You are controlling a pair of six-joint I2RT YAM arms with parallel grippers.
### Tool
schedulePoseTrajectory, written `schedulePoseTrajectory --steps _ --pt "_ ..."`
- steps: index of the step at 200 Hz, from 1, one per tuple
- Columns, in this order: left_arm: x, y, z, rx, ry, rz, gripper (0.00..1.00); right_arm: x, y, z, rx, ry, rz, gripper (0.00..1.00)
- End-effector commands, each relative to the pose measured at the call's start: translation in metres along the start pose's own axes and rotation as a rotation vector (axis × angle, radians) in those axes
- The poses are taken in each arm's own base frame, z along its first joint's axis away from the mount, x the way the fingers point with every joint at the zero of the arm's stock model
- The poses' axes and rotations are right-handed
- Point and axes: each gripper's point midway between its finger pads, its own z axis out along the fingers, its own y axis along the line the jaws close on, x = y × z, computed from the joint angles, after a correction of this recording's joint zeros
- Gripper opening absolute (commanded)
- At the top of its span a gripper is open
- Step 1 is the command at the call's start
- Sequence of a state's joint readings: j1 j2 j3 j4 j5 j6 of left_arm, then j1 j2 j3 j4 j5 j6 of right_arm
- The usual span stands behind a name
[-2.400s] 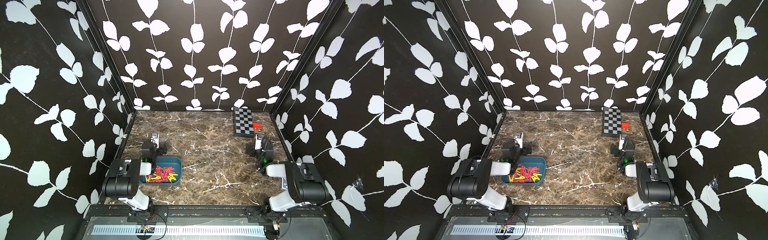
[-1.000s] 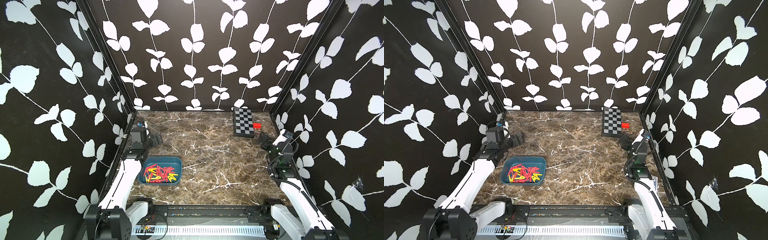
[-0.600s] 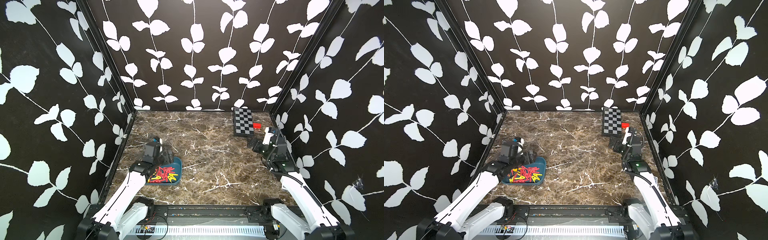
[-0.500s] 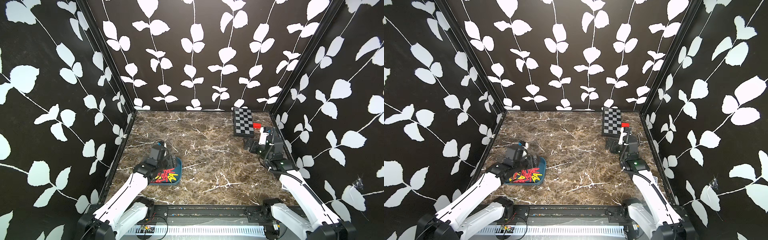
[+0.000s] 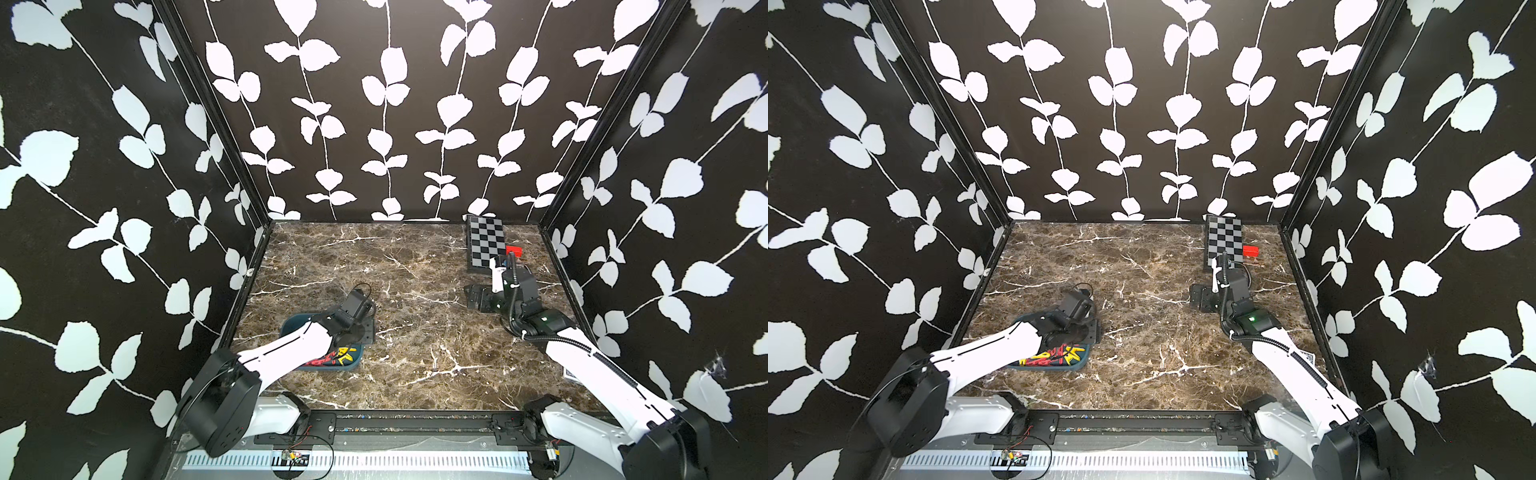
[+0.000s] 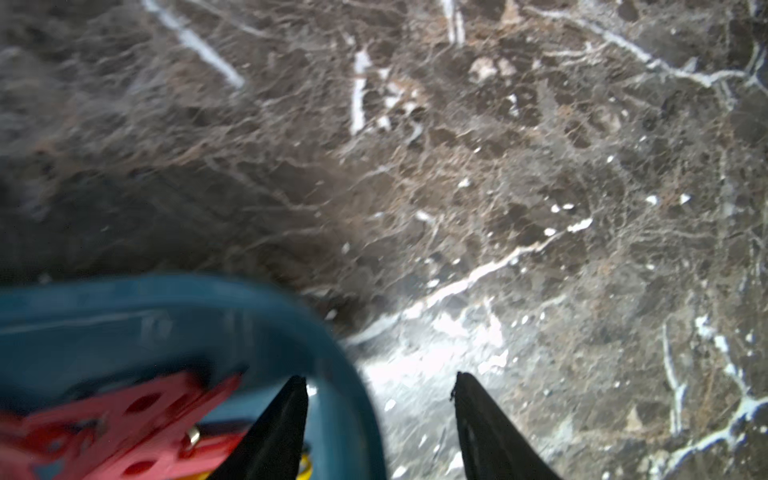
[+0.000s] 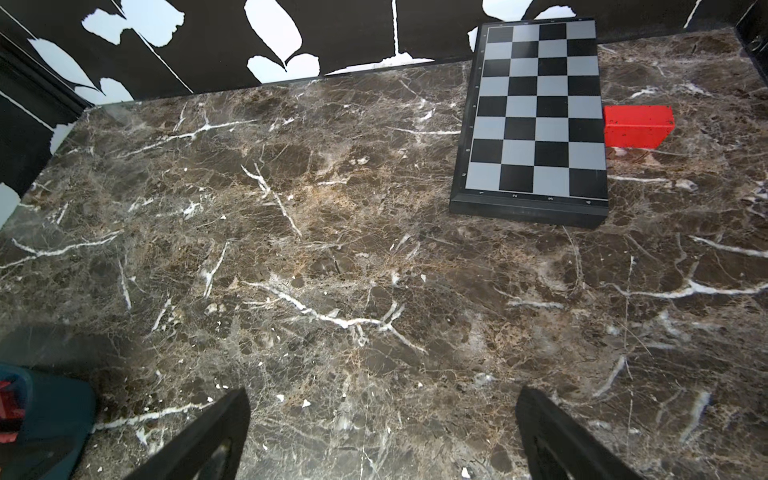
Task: Take the clothespins out of the storage box
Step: Move the storage box to the center of the board.
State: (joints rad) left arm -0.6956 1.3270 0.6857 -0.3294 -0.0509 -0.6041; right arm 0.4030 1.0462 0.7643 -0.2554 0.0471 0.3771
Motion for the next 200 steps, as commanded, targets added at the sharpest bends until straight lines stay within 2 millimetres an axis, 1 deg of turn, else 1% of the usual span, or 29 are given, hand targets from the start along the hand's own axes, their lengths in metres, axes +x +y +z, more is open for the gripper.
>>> schedulePoseTrajectory --steps 1,40,76,97,108,119,131,141,158,166,182,200 --pt "-0.02 -0.032 -0.001 0.063 -0.055 0.007 0.58 -0.01 0.001 -0.006 0.02 -0.026 -0.008 0.99" --pt "-0.036 -0.075 0.012 0.136 -0.052 0.004 0.58 -0.003 -0.001 -0.007 0.029 -0.005 0.024 0.99" --pt "-0.06 -0.118 0.025 0.209 -0.055 0.004 0.58 -0.002 -0.006 -0.01 0.05 -0.017 0.058 0.99" --pt "-0.072 -0.141 0.032 0.243 -0.056 0.01 0.58 0.002 0.003 -0.009 0.01 0.023 0.038 0.99" --pt "-0.078 -0.153 0.036 0.265 -0.057 0.009 0.58 0.003 0.003 -0.008 0.012 0.047 0.037 0.99" --pt "-0.084 -0.164 0.039 0.283 -0.058 0.012 0.59 0.003 0.001 -0.007 0.031 0.056 0.052 0.99" --pt "-0.09 -0.175 0.041 0.302 -0.059 0.012 0.6 0.0 -0.008 -0.009 0.084 0.047 0.099 0.99" --pt "-0.095 -0.183 0.042 0.319 -0.06 0.016 0.62 -0.002 -0.01 -0.011 0.101 0.037 0.121 0.99" --pt "-0.101 -0.193 0.042 0.338 -0.063 0.019 0.65 -0.005 -0.01 -0.013 0.092 0.016 0.132 0.99" --pt "-0.104 -0.195 0.04 0.337 -0.068 0.022 0.66 -0.006 -0.007 -0.013 0.077 0.008 0.127 0.99" --pt "-0.111 -0.194 0.032 0.327 -0.088 0.039 0.7 -0.005 -0.005 -0.011 0.061 0.011 0.112 0.99" --pt "-0.116 -0.189 0.018 0.301 -0.114 0.066 0.78 0.0 -0.003 -0.007 0.06 0.052 0.093 0.99"
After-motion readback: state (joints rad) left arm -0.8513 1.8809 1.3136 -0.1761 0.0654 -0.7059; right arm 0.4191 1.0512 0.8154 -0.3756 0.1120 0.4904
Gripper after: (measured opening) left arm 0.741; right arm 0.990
